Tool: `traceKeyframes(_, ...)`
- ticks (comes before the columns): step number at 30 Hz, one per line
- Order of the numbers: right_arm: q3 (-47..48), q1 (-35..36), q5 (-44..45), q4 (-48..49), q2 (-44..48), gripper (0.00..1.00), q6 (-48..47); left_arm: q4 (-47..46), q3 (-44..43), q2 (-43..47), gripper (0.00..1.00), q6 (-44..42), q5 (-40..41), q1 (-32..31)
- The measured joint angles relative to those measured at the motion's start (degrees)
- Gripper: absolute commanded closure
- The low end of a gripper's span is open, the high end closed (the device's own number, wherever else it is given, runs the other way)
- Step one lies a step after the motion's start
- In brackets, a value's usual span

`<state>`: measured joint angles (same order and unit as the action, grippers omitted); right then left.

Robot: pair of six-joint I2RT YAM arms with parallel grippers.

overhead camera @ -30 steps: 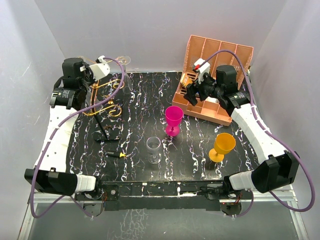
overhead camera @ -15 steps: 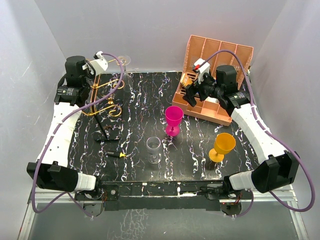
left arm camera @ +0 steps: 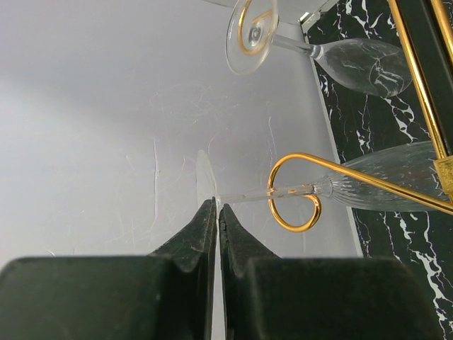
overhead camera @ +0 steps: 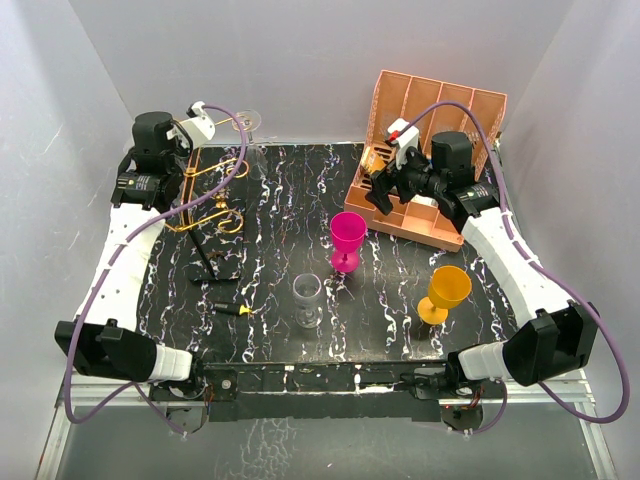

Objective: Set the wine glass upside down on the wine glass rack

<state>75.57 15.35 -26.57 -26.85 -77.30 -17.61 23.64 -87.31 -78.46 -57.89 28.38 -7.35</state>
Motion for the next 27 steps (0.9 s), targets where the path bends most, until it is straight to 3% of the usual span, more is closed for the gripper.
traceKeyframes(27, -0.42, 0.0, -0.37, 0.0, 0.0, 0.02, -0.02, -1.36, 0.83, -3.43, 1.0, 0.0, 3.52, 0.0)
